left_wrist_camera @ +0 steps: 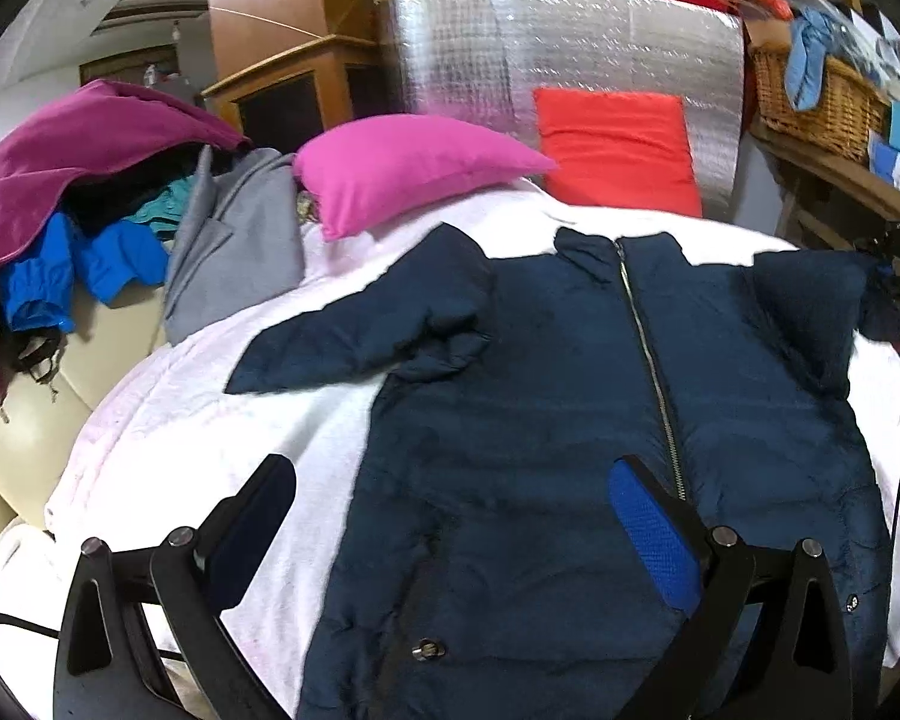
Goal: Fold large clothes
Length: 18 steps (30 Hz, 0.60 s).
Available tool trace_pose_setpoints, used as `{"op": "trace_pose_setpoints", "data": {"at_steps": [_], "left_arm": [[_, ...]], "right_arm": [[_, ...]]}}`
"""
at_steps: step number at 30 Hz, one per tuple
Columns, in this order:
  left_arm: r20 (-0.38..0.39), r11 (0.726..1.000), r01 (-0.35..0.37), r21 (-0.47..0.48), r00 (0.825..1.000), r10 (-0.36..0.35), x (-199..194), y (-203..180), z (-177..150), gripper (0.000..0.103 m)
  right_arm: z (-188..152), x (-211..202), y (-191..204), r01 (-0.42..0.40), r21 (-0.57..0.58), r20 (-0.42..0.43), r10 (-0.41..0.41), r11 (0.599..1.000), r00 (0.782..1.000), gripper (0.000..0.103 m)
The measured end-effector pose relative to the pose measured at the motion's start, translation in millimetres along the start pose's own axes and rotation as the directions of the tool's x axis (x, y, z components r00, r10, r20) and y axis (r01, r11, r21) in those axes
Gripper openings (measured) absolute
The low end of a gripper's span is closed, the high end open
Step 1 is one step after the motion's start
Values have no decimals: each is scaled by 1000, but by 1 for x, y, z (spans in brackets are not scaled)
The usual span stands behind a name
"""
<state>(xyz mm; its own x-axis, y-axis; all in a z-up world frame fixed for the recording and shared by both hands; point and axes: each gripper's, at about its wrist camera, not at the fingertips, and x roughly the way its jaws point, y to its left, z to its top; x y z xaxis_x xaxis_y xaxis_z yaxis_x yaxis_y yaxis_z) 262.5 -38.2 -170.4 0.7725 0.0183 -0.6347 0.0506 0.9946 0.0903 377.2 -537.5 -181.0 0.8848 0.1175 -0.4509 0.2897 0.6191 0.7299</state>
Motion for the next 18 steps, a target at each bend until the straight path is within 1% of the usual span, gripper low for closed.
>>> {"op": "trace_pose_setpoints", "data": {"at_steps": [1, 2, 3, 6, 8, 11, 12, 14, 15, 16, 17, 18], "left_arm": [[3, 1000, -2, -3, 1000, 2, -2, 3, -1, 103], [6, 1000, -2, -8, 1000, 2, -5, 8, -2, 103], [7, 1000, 0, -11, 1000, 0, -8, 12, -4, 103], [-2, 1000, -3, -10, 1000, 3, -14, 22, -9, 103], [-4, 1000, 1, -14, 1000, -1, -19, 29, -13, 103], [-11, 1000, -2, -17, 1000, 2, -23, 37, -16, 103], [-11, 1000, -3, -14, 1000, 3, -24, 39, -17, 103], [-10, 1000, -7, -7, 1000, 7, -24, 42, -16, 103], [-11, 1000, -6, -3, 1000, 6, -24, 42, -15, 103], [-11, 1000, -4, 0, 1000, 4, -23, 42, -13, 103], [-10, 1000, 2, 7, 1000, -2, -21, 40, -11, 103], [-12, 1000, 9, 13, 1000, -9, -19, 37, -7, 103]], "right_arm": [[-9, -1, 16, -23, -21, -12, 22, 1000, 1000, 17], [-25, -1, 37, -57, -43, -39, 55, 997, 998, 17], [-37, -1, 48, -75, -54, -58, 72, 996, 996, 17], [-92, 19, 90, -105, -106, -141, 90, 989, 986, 17], [-125, 38, 103, -119, -105, -196, 97, 987, 976, 17], [-162, 63, 110, -143, -61, -243, 124, 988, 962, 18], [-175, 71, 111, -141, -46, -263, 124, 989, 957, 22], [-192, 88, 109, -136, 2, -317, 130, 991, 939, 49], [-201, 92, 105, -149, 48, -359, 156, 988, 920, 77], [-206, 96, 99, -172, 93, -393, 194, 981, 899, 86], [-211, 94, 95, -198, 127, -422, 234, 972, 876, 86], [-209, 92, 92, -213, 122, -442, 245, 969, 863, 86]]}}
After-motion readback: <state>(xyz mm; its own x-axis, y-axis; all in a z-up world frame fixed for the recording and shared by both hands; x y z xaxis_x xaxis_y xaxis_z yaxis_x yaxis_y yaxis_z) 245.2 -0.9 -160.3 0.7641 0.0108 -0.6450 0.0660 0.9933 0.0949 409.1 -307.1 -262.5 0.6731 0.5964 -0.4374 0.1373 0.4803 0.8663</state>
